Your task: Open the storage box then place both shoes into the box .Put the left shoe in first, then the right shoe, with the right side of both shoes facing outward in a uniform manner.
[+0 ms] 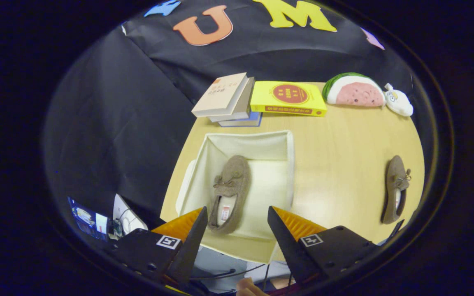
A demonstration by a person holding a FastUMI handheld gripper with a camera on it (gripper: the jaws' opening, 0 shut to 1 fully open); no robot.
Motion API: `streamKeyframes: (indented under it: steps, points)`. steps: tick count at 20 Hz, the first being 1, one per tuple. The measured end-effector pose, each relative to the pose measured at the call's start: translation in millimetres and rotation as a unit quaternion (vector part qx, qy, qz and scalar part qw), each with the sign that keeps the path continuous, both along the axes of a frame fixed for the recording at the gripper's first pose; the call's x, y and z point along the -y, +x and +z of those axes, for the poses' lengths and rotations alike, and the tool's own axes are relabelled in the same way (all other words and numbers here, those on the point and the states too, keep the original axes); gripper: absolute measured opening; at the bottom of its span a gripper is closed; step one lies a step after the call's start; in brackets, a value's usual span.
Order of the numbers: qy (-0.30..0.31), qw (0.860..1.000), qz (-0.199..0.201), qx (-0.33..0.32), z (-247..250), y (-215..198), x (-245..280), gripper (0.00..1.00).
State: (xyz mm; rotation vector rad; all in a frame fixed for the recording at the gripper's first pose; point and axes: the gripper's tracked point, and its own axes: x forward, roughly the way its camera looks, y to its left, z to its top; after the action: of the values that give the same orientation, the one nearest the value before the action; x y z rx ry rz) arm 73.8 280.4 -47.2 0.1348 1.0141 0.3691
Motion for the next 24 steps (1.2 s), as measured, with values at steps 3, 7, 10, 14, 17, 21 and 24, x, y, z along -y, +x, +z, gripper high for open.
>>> streamKeyframes:
  steps: [3,7,10,14,17,21,24]
  points:
    - [-0.012,1.000,-0.008,0.011,4,2,52,0.90]
    - [-0.062,0.997,-0.041,0.010,-17,14,143,0.93]
    - [-0.089,0.993,-0.072,-0.014,-41,24,205,0.97]
    - [-0.118,0.986,-0.113,-0.043,-71,39,275,0.96]
    - [-0.149,0.977,-0.135,-0.066,-95,46,323,0.96]
    - [-0.197,0.967,-0.141,-0.082,-113,49,377,0.96]
    - [-0.225,0.958,-0.152,-0.088,-122,50,409,0.97]
